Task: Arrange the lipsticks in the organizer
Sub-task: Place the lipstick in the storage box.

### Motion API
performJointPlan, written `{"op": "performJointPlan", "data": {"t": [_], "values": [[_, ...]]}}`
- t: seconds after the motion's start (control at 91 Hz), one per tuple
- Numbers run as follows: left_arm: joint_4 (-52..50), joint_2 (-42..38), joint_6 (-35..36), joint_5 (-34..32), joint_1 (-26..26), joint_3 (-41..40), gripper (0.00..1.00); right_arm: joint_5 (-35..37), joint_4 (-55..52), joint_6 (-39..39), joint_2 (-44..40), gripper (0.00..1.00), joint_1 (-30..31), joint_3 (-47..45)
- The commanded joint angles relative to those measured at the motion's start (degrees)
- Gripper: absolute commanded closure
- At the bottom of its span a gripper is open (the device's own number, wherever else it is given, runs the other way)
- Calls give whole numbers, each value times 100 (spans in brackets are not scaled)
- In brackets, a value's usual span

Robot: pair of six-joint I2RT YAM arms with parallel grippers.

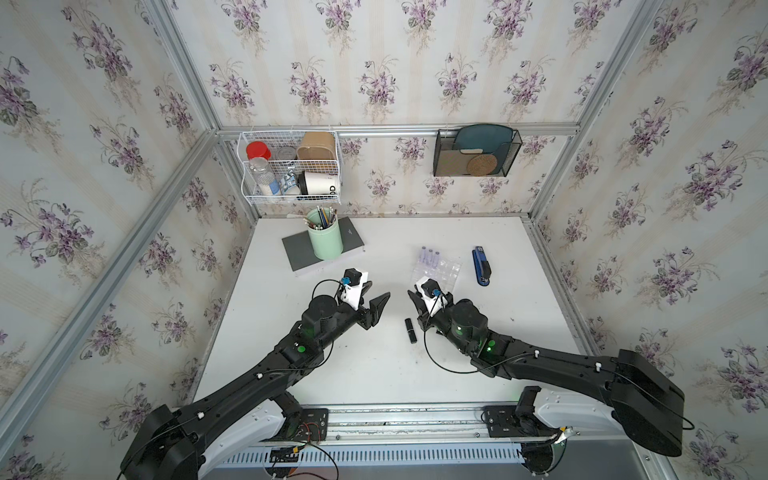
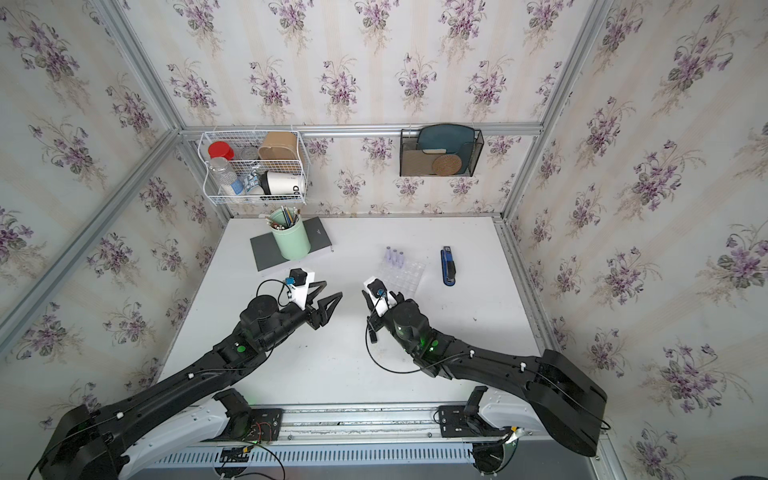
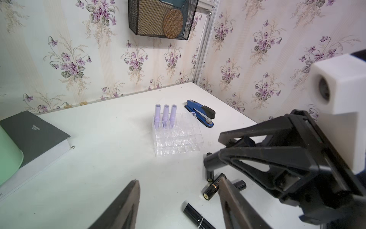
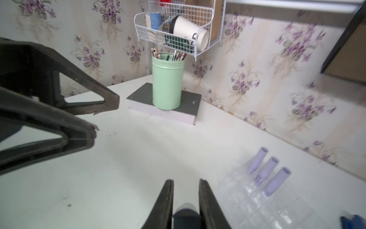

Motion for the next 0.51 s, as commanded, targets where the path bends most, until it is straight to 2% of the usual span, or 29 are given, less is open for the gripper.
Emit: {"op": "performJointPlan", "data": {"t": [0.0, 0.077, 0.209, 0.264, 0.407, 0.495], "values": [[98, 59, -29, 41, 12, -9, 34, 600, 1481, -1067, 202, 78, 18, -6], [138, 80, -26, 31, 13, -40, 34, 596, 1079, -636, 431, 78, -162, 193], [121, 191, -122, -126, 28, -34, 35, 224, -595, 1403, 680, 84, -1315, 887], [73, 265, -200, -186, 30, -21, 35, 135, -1236, 2020, 766, 87, -1758, 1231], [-32, 570, -448, -412, 30, 25, 37, -291, -2539, 2978, 1347, 89, -2772, 2173], [-378, 821, -580, -600, 39, 208, 38, -685, -2780, 3497, 1716, 90, -3165, 2486]]}}
